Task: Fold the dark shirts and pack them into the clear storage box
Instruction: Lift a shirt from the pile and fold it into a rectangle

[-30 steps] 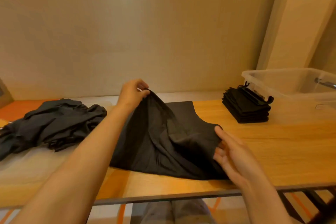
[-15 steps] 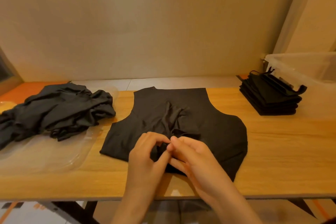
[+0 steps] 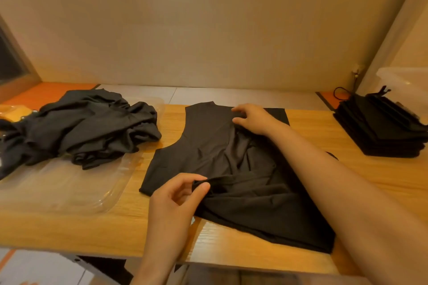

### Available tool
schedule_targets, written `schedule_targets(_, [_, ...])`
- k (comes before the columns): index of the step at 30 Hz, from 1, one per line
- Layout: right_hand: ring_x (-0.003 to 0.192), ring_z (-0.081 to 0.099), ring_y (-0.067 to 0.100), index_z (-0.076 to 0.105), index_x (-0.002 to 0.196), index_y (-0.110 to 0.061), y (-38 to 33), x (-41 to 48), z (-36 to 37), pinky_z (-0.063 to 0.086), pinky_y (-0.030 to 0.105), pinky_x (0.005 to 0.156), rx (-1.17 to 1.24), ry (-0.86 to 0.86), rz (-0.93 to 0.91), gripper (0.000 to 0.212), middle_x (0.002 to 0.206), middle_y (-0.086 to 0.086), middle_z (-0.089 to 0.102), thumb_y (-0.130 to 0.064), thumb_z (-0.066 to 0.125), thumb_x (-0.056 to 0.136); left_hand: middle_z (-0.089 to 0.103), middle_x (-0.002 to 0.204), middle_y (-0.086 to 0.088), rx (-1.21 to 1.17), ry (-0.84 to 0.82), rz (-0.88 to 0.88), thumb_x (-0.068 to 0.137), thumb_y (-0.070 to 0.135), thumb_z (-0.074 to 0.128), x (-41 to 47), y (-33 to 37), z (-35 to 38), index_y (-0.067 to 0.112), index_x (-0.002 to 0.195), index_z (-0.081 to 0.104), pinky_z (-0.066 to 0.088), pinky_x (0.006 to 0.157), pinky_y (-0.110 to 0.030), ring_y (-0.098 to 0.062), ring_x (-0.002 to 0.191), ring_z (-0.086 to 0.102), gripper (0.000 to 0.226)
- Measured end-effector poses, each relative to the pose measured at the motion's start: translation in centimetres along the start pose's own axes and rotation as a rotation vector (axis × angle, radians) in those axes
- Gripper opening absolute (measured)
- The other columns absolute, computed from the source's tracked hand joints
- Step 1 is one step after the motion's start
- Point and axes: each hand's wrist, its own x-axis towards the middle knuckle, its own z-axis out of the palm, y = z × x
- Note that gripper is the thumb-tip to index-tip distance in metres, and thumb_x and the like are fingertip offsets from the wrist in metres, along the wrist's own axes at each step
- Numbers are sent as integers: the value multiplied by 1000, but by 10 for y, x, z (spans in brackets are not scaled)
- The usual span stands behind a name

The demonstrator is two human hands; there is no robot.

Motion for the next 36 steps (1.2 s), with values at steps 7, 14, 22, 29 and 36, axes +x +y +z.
schedule_targets(7, [88,61,21,57,80,-19,1,14,-1,46,27,73,199,78,-19,13,90,2,64,-13,64,89,71,81,3,-48,14,-25,82,10,72,2,0,-4,26,80,75,51,72,-13,-6,80,65,16])
schedule_targets(14, [103,60,21,63,112,-14,2,2,-7,47,35,95,197,67,-38,21,110,7,65,-17,62,91,69,82,4,12,13,10,82,11,72,1,-3,-1,28,79,74,50,73,-15,-10,84,64,17])
schedule_targets(22, [91,57,23,56,82,-22,-8,8,11,49,33,80,-28,-34,-95,12,106,8,60,-22,66,89,66,79,3,34,3,20,82,13,72,2,-7,-3,35,78,72,50,70,-16,-13,78,60,23])
schedule_targets(29, [68,51,13,51,74,-21,-5,-9,-18,41,25,61,314,106,-119,23,75,-1,56,-13,70,85,67,81,3,41,5,45,83,13,72,1,-10,-2,33,79,72,50,71,-15,-11,79,62,20])
schedule_targets(36, [66,54,15,49,71,-19,8,-42,-59,45,27,60,553,376,-42,28,71,2,56,-12,72,84,68,81,-7,58,-27,59,85,9,69,9,3,-20,19,88,73,53,68,-16,-14,78,67,11])
